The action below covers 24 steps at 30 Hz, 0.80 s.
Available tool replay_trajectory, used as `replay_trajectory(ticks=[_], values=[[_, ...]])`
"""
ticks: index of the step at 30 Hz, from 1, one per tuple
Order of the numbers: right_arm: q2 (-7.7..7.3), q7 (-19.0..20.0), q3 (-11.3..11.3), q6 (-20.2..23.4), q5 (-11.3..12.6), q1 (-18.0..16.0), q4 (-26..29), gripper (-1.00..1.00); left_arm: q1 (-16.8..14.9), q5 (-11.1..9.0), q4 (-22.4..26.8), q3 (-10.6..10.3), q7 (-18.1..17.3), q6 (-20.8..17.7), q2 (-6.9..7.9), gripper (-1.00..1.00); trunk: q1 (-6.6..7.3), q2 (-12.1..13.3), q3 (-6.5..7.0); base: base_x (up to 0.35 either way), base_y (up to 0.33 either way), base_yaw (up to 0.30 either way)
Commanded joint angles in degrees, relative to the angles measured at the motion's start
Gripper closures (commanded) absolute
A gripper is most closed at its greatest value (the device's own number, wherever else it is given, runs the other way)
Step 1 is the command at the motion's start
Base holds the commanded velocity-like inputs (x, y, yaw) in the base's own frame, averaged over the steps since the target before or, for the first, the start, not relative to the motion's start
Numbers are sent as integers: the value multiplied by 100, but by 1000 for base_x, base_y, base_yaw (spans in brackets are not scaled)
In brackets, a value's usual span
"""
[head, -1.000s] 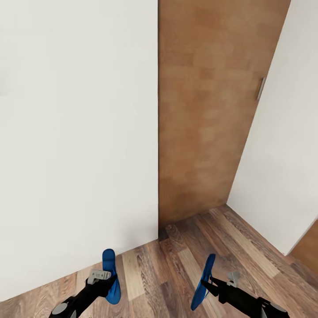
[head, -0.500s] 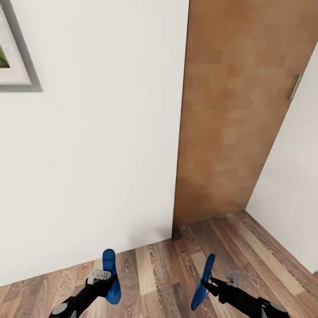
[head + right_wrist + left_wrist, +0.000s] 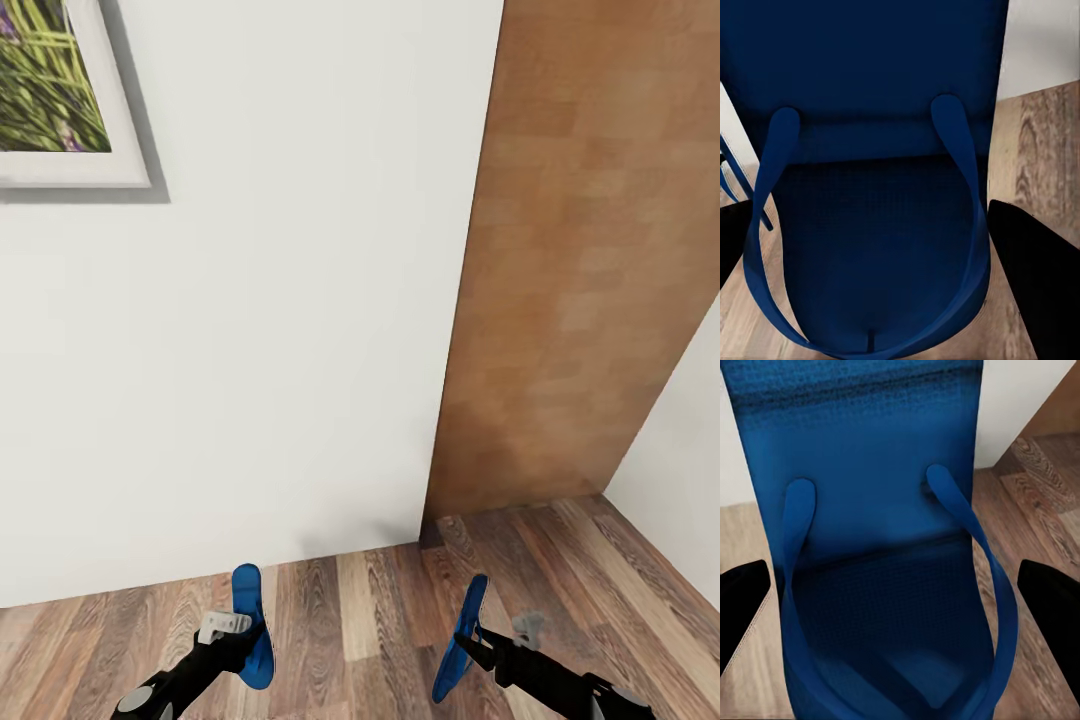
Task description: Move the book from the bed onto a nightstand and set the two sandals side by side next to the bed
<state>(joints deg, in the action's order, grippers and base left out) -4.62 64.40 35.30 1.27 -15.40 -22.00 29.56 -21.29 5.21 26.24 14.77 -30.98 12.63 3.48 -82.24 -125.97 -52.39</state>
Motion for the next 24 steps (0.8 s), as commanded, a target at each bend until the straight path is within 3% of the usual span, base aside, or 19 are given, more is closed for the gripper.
replay_trajectory(ticks=[1, 24], values=[[5, 38, 47, 14, -51, -4, 6, 100, -7, 50, -7, 43, -31, 33, -5, 100, 1, -2, -8, 0, 0, 263], [5, 34, 47, 14, -59, -6, 6, 100, -7, 50, -14, 43, -31, 29, -5, 100, 1, -2, -86, 0, 0, 263]])
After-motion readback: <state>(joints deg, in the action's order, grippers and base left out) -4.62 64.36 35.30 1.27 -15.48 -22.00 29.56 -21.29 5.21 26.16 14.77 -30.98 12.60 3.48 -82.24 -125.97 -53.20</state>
